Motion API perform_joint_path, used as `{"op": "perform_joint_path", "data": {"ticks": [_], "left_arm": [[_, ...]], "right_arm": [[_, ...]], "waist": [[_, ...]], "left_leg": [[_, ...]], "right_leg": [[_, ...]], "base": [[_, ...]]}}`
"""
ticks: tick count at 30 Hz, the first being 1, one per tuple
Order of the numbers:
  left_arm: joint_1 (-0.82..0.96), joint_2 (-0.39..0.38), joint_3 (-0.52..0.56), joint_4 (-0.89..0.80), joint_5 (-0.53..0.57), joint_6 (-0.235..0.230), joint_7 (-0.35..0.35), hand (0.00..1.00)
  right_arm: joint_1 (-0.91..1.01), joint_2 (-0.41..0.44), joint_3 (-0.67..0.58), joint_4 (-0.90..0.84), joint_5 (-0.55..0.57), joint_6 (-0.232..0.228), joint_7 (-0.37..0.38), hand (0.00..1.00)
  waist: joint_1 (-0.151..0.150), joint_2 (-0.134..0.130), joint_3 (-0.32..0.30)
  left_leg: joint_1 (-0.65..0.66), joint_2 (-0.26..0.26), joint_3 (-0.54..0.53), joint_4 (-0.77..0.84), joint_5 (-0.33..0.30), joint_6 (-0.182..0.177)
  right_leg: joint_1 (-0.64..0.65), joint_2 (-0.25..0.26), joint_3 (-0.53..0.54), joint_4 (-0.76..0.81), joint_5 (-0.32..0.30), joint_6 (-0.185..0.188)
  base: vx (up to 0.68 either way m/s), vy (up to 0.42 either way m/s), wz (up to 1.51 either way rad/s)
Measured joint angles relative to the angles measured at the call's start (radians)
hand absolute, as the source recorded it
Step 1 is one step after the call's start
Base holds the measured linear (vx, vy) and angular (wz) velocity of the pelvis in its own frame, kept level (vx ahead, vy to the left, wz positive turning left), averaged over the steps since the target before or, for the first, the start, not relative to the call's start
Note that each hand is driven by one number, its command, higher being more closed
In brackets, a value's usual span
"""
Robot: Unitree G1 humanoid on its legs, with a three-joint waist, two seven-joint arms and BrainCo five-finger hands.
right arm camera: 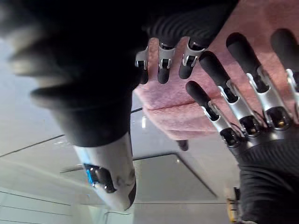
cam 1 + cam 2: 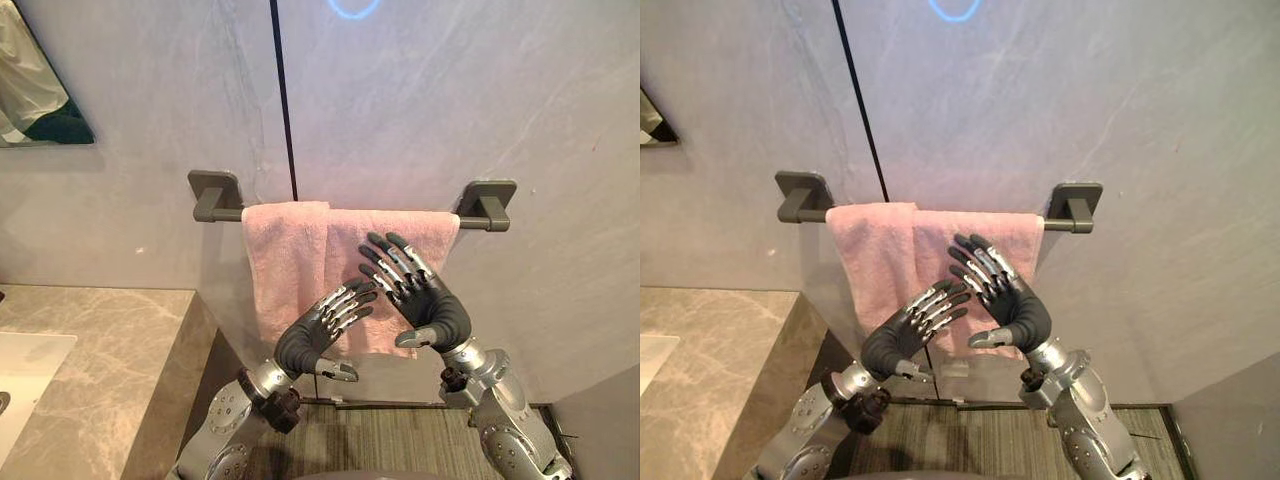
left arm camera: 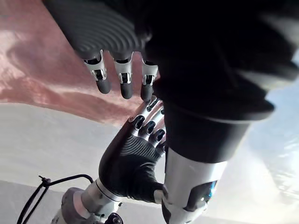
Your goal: Organize washtable
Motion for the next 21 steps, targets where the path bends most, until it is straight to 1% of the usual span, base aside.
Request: {"op": "perform_joint_path", "data": {"ticks": [1,3,6,7,9,10,11,15,19,21], "left_arm": [[0.000,0.000,0.001,0.005,0.009,0.001,0.006,0.00],[0.005,-0.002,0.012,0.025,0.029,0.004,0.017,0.00],[0.008,-0.007,0.031,0.038,0.059,0.009,0.035,0.00],[0.008,-0.021,0.050,0.050,0.070,0.012,0.043,0.00],[0.004,-0.060,0.085,0.053,0.078,0.004,0.054,0.00],[-0.001,-0.087,0.114,0.061,0.088,0.002,0.067,0.00],[-0.003,-0.100,0.121,0.065,0.097,0.004,0.077,0.00],[-0.009,-0.120,0.130,0.070,0.122,0.004,0.092,0.00],[-0.040,-0.165,0.166,0.102,0.147,0.001,0.109,0.00],[-0.073,-0.191,0.210,0.102,0.166,-0.015,0.134,0.00]], "right_arm": [[-0.002,0.000,0.001,0.010,-0.015,0.000,0.000,0.00],[-0.024,0.000,0.014,0.047,-0.080,-0.002,-0.006,0.00],[-0.047,0.002,0.027,0.081,-0.133,-0.005,-0.015,0.00],[-0.062,0.005,0.032,0.098,-0.161,-0.010,-0.026,0.00],[-0.075,0.008,0.034,0.134,-0.194,-0.004,-0.030,0.00],[-0.075,0.018,0.036,0.174,-0.228,0.000,-0.049,0.00],[-0.076,0.028,0.035,0.194,-0.243,-0.002,-0.056,0.00],[-0.098,0.051,0.026,0.214,-0.317,-0.008,-0.081,0.00],[-0.134,0.086,-0.025,0.267,-0.383,-0.004,-0.115,0.00],[-0.135,0.089,-0.066,0.331,-0.426,0.007,-0.139,0.00]], "waist": [[0.000,-0.001,0.001],[0.000,-0.002,0.000],[0.000,-0.003,0.001],[0.000,-0.003,0.001],[0.001,-0.004,0.000],[0.003,-0.004,0.000],[0.005,-0.004,0.000],[0.002,-0.003,0.000],[0.002,-0.003,0.000],[0.004,-0.003,0.000]], "left_leg": [[-0.001,0.000,0.000,0.000,0.000,0.000],[-0.013,-0.001,-0.001,0.000,0.000,0.000],[-0.020,-0.001,-0.007,0.000,0.000,0.000],[-0.022,-0.001,-0.010,0.000,0.000,0.000],[-0.030,-0.002,-0.014,0.000,0.000,0.000],[-0.033,-0.002,-0.020,0.000,0.000,0.000],[-0.034,-0.002,-0.021,0.000,0.000,0.000],[-0.050,-0.003,-0.025,0.000,0.000,0.000],[-0.054,-0.004,-0.028,0.000,0.001,0.000],[-0.055,-0.004,-0.035,0.000,0.001,0.000]], "right_leg": [[-0.001,0.000,-0.002,0.000,0.000,0.000],[-0.013,-0.001,-0.005,0.000,0.000,0.000],[-0.013,-0.002,-0.012,0.000,0.000,0.000],[-0.013,-0.002,-0.015,-0.003,0.000,0.000],[-0.014,-0.002,-0.019,-0.006,0.000,0.000],[-0.013,-0.002,-0.020,-0.009,0.000,0.000],[-0.013,-0.002,-0.023,-0.010,0.000,0.000],[-0.024,-0.002,-0.033,-0.013,0.000,0.000],[-0.026,-0.003,-0.037,-0.013,0.000,0.000],[-0.024,-0.004,-0.042,-0.013,0.000,0.000]], "base": [[0.00,0.000,0.00],[0.00,0.000,0.00],[0.01,-0.012,0.06],[0.00,-0.019,0.08],[0.01,-0.018,0.09],[0.01,-0.016,0.10],[0.00,-0.017,0.09],[0.00,-0.015,0.03],[0.00,-0.006,0.02],[-0.02,-0.015,0.06]]}}
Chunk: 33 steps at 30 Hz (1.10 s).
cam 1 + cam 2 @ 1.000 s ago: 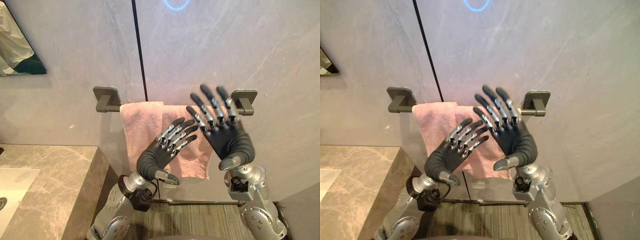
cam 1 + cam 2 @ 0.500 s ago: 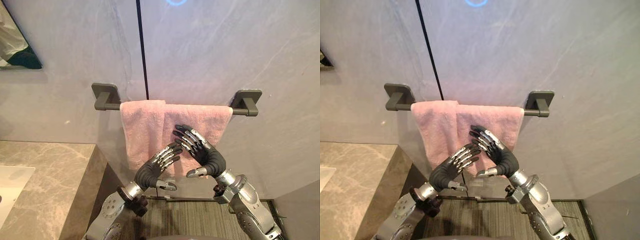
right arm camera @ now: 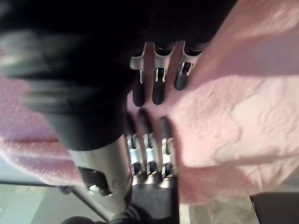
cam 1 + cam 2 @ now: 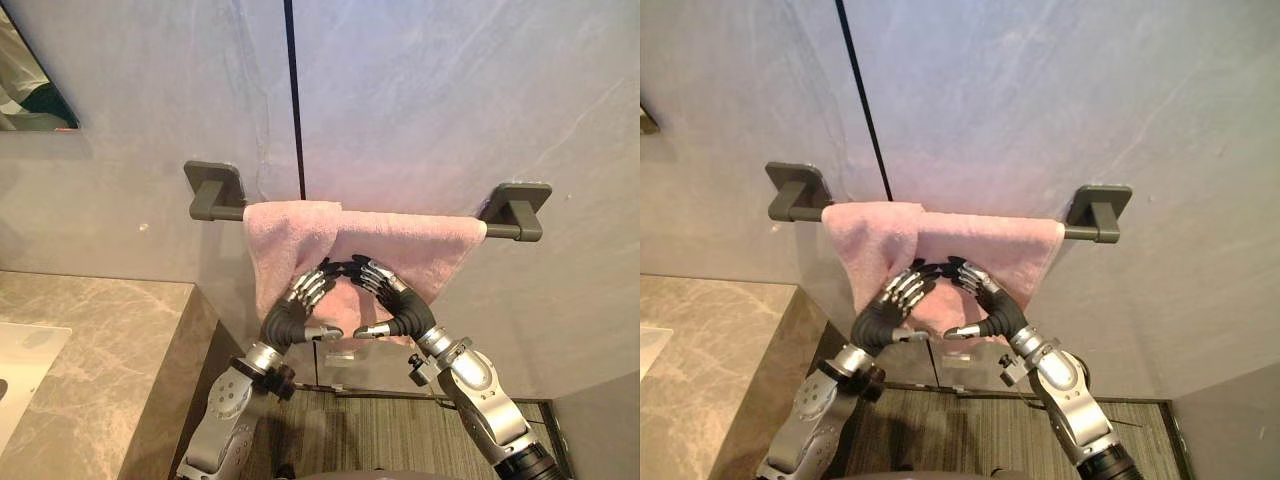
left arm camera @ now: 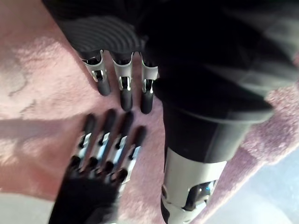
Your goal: Organize washtable
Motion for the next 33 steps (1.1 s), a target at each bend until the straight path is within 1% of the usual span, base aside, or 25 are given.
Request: {"op": "perform_joint_path", "data": {"ticks": [4,7,8,14,16,21,25,27,33], "left_arm": [[-0.008,-0.008,0.029,0.012,0.010,-0.014,0.012,0.00],[-0.016,-0.023,0.033,0.043,0.017,-0.024,0.029,0.00],[-0.022,-0.028,0.038,0.052,0.034,-0.026,0.031,0.00],[-0.027,-0.045,0.099,0.086,0.047,-0.028,0.037,0.00],[-0.027,-0.046,0.120,0.097,0.047,-0.031,0.050,0.00],[-0.027,-0.048,0.154,0.107,0.047,-0.031,0.056,0.00],[-0.024,-0.081,0.186,0.107,0.047,-0.031,0.057,0.00],[-0.014,-0.085,0.197,0.107,0.047,-0.031,0.057,0.00],[0.040,-0.104,0.258,0.107,0.048,-0.032,0.058,0.00]], "right_arm": [[0.000,0.005,-0.031,0.009,-0.021,0.007,-0.015,0.00],[-0.001,0.026,-0.071,0.009,-0.038,0.007,-0.025,0.00],[-0.001,0.037,-0.087,0.009,-0.039,0.007,-0.034,0.00],[-0.005,0.062,-0.144,0.009,-0.048,0.007,-0.038,0.00],[-0.005,0.076,-0.169,0.009,-0.049,0.007,-0.038,0.00],[-0.005,0.089,-0.188,0.009,-0.057,0.007,-0.038,0.00],[-0.001,0.122,-0.222,0.009,-0.068,0.007,-0.038,0.00],[0.000,0.138,-0.253,0.009,-0.068,0.006,-0.039,0.00],[0.020,0.174,-0.355,0.009,-0.068,-0.001,-0.080,0.00]], "waist": [[-0.003,0.001,-0.001],[-0.003,0.002,-0.001],[-0.003,0.002,-0.001],[-0.004,0.002,-0.001],[-0.004,0.003,-0.002],[-0.006,0.002,-0.003],[-0.006,0.002,-0.003],[-0.006,0.002,-0.003],[-0.004,-0.001,-0.005]], "left_leg": [[0.002,0.000,-0.001,0.000,0.000,0.000],[0.005,-0.001,-0.002,0.000,0.002,0.001],[0.006,-0.001,-0.006,0.000,0.004,0.001],[0.008,-0.001,-0.011,0.000,0.008,0.001],[0.007,-0.002,-0.011,0.000,0.008,0.001],[0.005,-0.002,-0.011,0.000,0.009,0.001],[0.005,-0.004,-0.011,0.000,0.010,0.003],[0.005,-0.006,-0.012,0.000,0.012,0.005],[0.005,-0.012,-0.014,0.000,0.015,0.009]], "right_leg": [[0.002,0.000,0.000,0.000,0.000,0.000],[0.005,0.000,0.000,0.000,0.000,0.000],[0.008,-0.001,0.000,0.000,0.000,0.000],[0.010,-0.001,-0.001,0.000,0.000,0.000],[0.005,-0.001,0.000,-0.001,0.001,0.000],[0.004,-0.001,0.000,-0.001,0.001,0.000],[0.004,-0.003,0.000,-0.002,0.004,0.001],[0.005,-0.005,0.000,-0.002,0.006,0.004],[0.006,-0.011,-0.001,-0.004,0.011,0.008]], "base": [[-0.01,-0.007,0.01],[-0.04,-0.012,0.02],[-0.04,-0.013,0.05],[-0.05,-0.014,0.03],[-0.05,-0.012,0.00],[-0.01,-0.002,0.00],[0.00,0.000,0.00],[0.00,0.000,0.00],[0.00,0.000,0.00]]}}
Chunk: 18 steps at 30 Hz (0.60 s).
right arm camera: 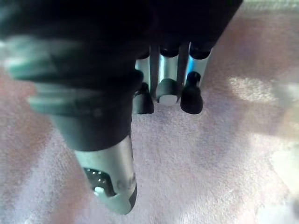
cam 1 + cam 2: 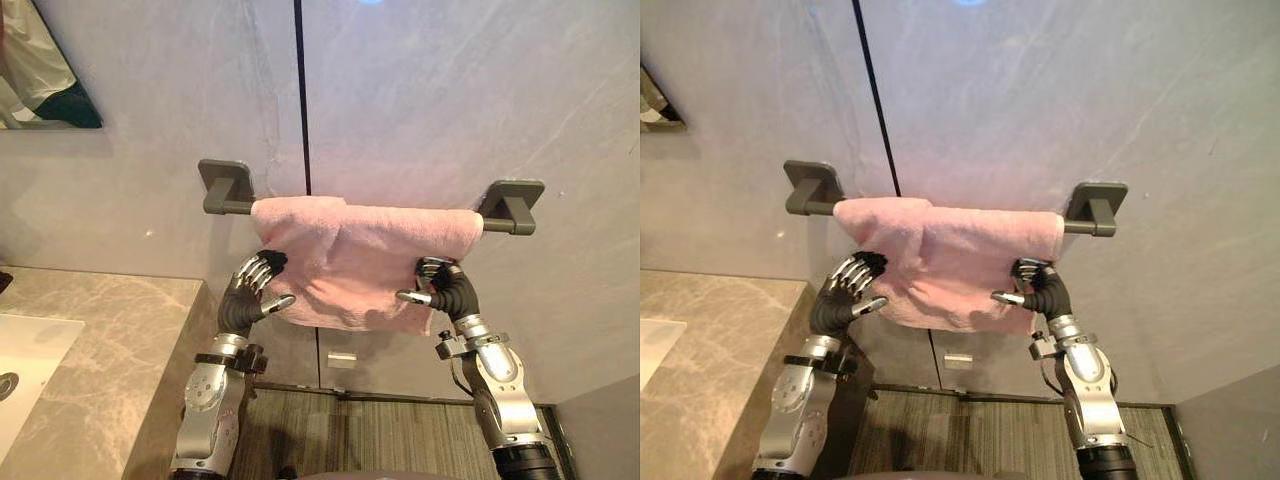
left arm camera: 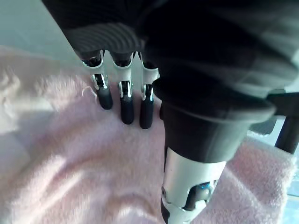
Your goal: Organize washtable
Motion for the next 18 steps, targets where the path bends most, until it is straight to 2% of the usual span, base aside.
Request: {"op": "perform_joint_path", "data": {"ticks": [8,18], "left_arm": [[0.055,-0.030,0.061,-0.005,0.005,-0.001,0.015,0.00],[0.090,-0.062,0.123,-0.012,0.033,0.000,0.015,0.00]], "right_arm": [[0.048,0.036,-0.153,-0.017,0.000,-0.007,-0.062,0.00],[0.127,0.081,-0.249,-0.088,0.041,-0.009,-0.072,0.00]], "waist": [[0.000,-0.004,-0.004],[-0.002,-0.004,-0.004]], "left_leg": [[-0.007,0.000,-0.001,0.000,0.000,0.000],[-0.014,0.001,0.000,0.000,-0.002,-0.001]], "right_leg": [[-0.001,0.000,-0.003,-0.007,0.001,0.000],[0.000,0.001,-0.004,-0.014,0.001,0.000]], "base": [[0.00,0.000,0.00],[0.00,0.000,0.00]]}}
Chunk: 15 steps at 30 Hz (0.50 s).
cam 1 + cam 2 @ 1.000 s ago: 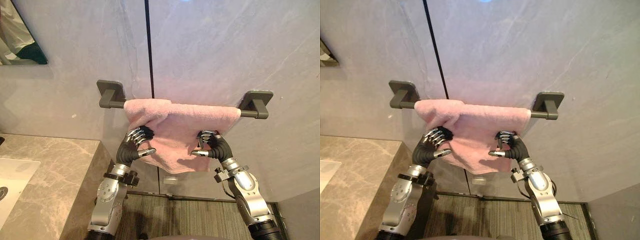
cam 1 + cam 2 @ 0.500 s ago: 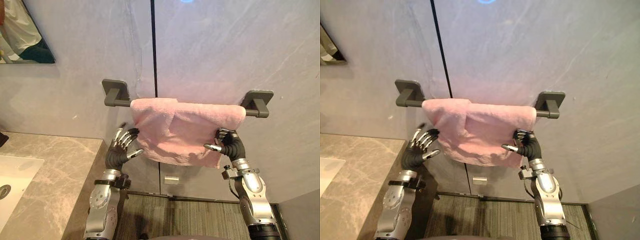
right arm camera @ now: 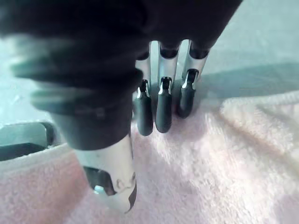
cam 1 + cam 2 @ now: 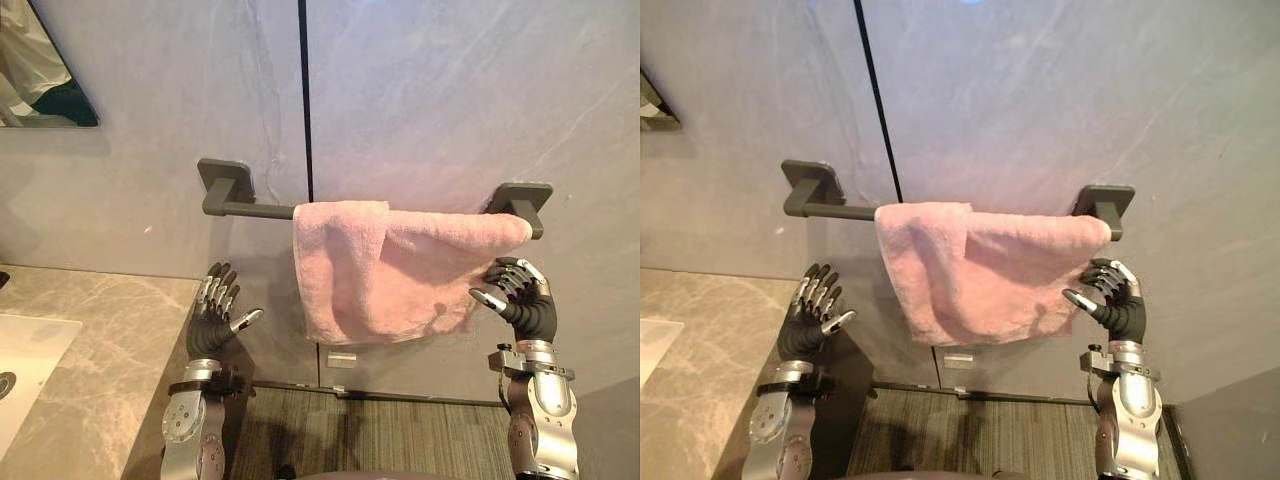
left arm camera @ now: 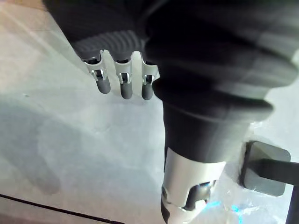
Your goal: Organize washtable
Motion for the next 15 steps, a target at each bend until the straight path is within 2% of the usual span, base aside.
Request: {"op": "perform_joint_path", "data": {"ticks": [10,15], "left_arm": [[0.003,-0.002,0.001,0.000,0.009,0.000,0.002,0.00],[0.031,-0.014,0.000,0.003,0.047,0.000,0.009,0.00]], "right_arm": [[0.048,0.040,0.003,-0.041,0.040,0.000,0.010,0.00],[0.107,0.075,0.003,-0.082,0.039,-0.003,0.007,0.00]], "waist": [[0.001,0.001,0.000],[0.001,0.001,0.000]], "left_leg": [[-0.001,0.000,0.006,0.000,-0.004,0.000],[0.000,0.001,0.013,0.000,-0.005,0.000]], "right_leg": [[-0.011,0.000,0.006,-0.001,0.000,0.000],[-0.008,0.000,0.010,0.001,0.000,0.000]], "base": [[0.00,0.000,-0.01],[0.00,0.000,-0.01]]}}
